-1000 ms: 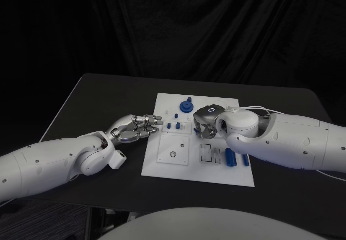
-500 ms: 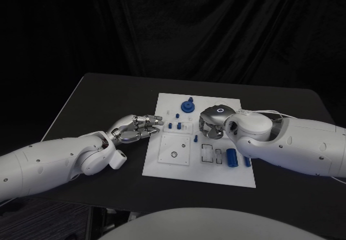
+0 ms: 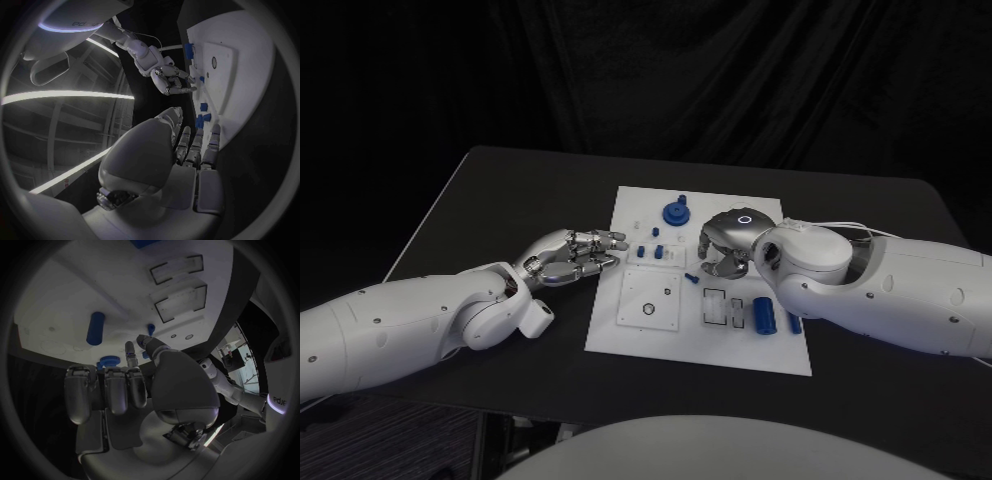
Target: Assemble the parts on the task board
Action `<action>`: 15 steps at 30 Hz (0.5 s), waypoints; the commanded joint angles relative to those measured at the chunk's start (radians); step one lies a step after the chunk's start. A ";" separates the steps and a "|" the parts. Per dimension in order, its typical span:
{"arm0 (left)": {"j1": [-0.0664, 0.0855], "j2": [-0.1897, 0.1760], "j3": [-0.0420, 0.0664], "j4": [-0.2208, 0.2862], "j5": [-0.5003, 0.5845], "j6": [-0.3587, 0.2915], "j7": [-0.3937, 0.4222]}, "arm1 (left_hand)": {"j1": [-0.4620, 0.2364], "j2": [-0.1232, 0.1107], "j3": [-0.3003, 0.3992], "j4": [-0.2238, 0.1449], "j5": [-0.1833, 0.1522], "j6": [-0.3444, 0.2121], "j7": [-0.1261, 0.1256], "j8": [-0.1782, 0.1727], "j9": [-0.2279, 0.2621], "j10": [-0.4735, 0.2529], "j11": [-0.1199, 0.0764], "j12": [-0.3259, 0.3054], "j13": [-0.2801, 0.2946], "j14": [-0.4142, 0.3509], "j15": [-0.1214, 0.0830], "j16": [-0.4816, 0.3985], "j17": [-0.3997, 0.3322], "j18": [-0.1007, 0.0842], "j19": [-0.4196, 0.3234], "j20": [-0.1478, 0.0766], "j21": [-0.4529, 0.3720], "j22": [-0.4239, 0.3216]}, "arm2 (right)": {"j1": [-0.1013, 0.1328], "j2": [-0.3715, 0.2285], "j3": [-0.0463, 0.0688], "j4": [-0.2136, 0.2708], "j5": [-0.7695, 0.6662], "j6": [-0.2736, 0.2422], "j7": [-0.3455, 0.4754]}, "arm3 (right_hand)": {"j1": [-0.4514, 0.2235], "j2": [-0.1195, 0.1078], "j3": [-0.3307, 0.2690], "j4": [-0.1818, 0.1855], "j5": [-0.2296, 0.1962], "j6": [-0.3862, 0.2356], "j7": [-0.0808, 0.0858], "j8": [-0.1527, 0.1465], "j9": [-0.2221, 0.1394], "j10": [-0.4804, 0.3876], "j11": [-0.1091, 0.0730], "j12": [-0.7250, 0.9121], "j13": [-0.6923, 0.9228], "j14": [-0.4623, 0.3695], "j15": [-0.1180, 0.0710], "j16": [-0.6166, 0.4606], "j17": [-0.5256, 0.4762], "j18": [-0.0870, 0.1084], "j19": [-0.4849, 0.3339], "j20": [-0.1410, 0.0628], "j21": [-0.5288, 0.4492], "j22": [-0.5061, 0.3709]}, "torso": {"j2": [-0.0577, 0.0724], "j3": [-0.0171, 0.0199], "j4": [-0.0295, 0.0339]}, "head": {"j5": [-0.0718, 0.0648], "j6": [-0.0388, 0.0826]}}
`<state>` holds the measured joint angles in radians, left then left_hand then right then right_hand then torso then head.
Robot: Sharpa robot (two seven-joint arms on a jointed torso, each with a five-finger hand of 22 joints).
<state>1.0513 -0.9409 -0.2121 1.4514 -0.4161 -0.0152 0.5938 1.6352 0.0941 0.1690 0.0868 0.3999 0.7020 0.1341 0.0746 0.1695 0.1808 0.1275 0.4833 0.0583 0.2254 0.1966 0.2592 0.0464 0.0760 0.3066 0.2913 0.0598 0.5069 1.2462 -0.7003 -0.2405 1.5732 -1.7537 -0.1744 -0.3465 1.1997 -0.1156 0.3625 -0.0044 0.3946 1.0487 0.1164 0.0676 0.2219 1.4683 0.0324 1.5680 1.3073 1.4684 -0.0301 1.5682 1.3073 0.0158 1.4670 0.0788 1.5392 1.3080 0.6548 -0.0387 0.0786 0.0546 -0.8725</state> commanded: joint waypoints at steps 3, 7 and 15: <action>-0.002 -0.001 0.001 0.004 0.007 0.010 0.012 | -0.001 0.008 0.005 -0.001 0.004 -0.002 0.003 0.004 -0.001 -0.002 0.008 0.005 0.000 -0.002 0.005 0.005 0.001 -0.004 0.003 0.000 0.006 -0.002 | 0.002 -0.006 0.000 0.012 0.003 -0.012 0.022 | -0.008 0.002 -0.015 0.003 -0.046 -0.007 -0.001 0.001 -0.002 0.102 0.008 0.003 0.264 0.102 0.009 0.003 0.263 -0.004 0.082 0.007 -0.005 0.247 | 0.002 -0.0007 0.0017 | -0.001 0.000; -0.002 -0.002 0.001 0.004 0.007 0.010 0.012 | -0.002 0.008 0.006 -0.001 0.003 -0.002 0.004 0.004 -0.001 -0.001 0.010 0.007 0.000 -0.002 0.005 0.005 0.001 -0.004 0.004 0.000 0.006 -0.003 | 0.002 -0.010 0.000 0.021 0.010 -0.010 0.039 | 0.000 0.007 -0.014 -0.001 -0.057 -0.007 -0.002 0.001 -0.004 0.102 0.008 0.003 0.264 0.102 0.009 0.003 0.263 -0.004 0.083 0.008 -0.004 0.247 | 0.003 0.0001 0.0034 | -0.002 0.000; -0.002 -0.003 0.001 0.006 0.007 0.009 0.011 | -0.002 0.008 0.007 -0.001 0.003 -0.001 0.005 0.005 -0.001 0.000 0.011 0.009 0.000 -0.002 0.004 0.006 0.001 -0.004 0.003 0.000 0.006 -0.004 | -0.003 -0.014 -0.001 0.027 0.015 0.008 0.067 | 0.026 0.010 -0.024 -0.015 -0.111 -0.005 -0.001 0.002 -0.009 0.102 0.009 0.003 0.264 0.102 0.010 0.003 0.263 -0.004 0.082 0.008 -0.007 0.246 | 0.003 -0.0008 0.0010 | -0.002 0.000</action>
<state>1.0510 -0.9441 -0.2121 1.4537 -0.4161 -0.0150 0.5932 1.6352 0.0941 0.1690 0.0868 0.3999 0.7020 0.1341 0.0746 0.1696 0.1806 0.1346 0.4877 0.0582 0.2254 0.1966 0.2591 0.0464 0.0761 0.3066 0.2913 0.0598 0.5036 1.2459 -0.7139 -0.2411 1.5981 -1.7424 -0.1720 -0.3082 1.2176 -0.1065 0.3438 -0.0182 0.2875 1.0486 0.1166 0.0676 0.2136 1.4648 0.0360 1.5680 1.3080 1.4647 -0.0265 1.5682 1.3074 0.0158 1.4671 0.0788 1.5357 1.3078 0.6576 -0.0392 0.0812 0.0514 -0.8725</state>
